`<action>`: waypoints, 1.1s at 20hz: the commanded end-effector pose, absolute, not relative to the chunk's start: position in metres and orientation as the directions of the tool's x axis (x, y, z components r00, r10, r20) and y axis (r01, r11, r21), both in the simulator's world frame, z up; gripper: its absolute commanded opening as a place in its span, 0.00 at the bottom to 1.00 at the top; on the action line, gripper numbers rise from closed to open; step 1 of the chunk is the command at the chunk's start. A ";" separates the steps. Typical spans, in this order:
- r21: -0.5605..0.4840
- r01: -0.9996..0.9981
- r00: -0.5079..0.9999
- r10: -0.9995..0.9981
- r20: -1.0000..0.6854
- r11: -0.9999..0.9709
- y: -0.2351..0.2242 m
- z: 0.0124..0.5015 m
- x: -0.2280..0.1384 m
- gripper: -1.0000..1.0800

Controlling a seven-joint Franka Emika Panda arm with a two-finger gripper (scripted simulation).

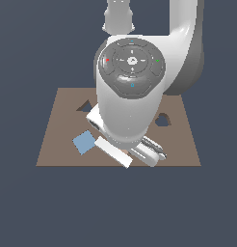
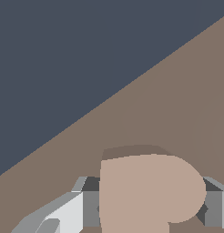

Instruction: Insert a designated object into the corresponding slot on a board.

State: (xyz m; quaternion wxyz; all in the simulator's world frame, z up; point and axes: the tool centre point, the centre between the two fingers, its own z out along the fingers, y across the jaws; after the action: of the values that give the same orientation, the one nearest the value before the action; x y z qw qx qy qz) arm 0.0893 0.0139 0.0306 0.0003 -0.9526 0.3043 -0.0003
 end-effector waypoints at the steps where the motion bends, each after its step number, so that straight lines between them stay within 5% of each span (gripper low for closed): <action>1: -0.001 -0.580 0.815 -0.580 0.000 -0.815 0.014 0.031 0.089 0.00; 11: 0.000 -0.477 0.879 -0.477 0.000 -0.879 0.042 0.032 0.082 0.00; 22: 0.000 -0.137 0.991 -0.137 0.000 -0.991 0.115 0.037 0.039 0.00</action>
State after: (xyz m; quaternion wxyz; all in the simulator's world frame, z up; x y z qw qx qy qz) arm 0.0471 0.1045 0.0363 0.0000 -0.9953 0.0964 0.0001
